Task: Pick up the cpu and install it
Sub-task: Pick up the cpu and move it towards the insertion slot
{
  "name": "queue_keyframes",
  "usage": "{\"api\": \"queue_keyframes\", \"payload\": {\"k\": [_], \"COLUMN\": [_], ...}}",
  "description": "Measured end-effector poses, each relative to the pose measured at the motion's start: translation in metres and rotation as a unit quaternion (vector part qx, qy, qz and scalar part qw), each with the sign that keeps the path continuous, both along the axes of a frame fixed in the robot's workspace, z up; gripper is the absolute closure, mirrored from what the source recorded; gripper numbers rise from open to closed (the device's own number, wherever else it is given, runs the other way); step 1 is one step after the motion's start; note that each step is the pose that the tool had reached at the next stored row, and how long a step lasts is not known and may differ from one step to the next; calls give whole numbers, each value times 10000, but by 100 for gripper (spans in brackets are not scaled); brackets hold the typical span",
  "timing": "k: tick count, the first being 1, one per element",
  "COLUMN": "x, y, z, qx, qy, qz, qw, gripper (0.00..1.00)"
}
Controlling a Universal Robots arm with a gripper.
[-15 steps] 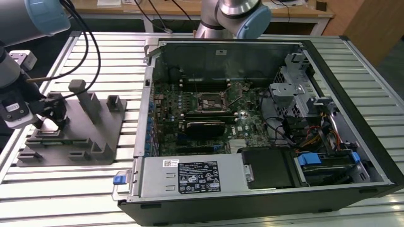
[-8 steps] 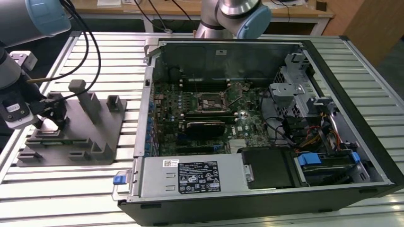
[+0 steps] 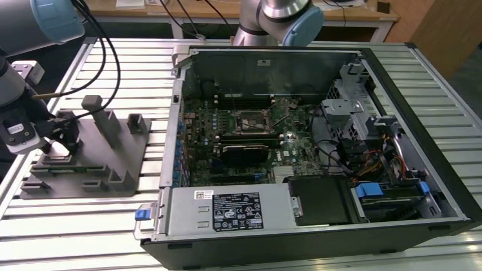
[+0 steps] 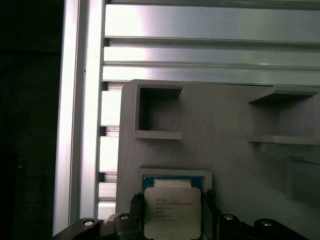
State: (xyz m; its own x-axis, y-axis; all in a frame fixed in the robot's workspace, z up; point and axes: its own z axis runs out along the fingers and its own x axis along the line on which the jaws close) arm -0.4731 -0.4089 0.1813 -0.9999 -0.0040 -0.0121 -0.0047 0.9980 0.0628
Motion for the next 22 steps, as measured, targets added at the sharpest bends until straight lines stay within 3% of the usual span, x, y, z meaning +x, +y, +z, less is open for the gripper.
{"api": "queue_keyframes", "payload": {"k": [4,22], "x": [0,2], "y": [0,0], "z": [36,557], "qx": [1,0], "qy": [-1,-3], "qz": [0,0], "qw": [10000,10000], "gripper": [45,45]}}
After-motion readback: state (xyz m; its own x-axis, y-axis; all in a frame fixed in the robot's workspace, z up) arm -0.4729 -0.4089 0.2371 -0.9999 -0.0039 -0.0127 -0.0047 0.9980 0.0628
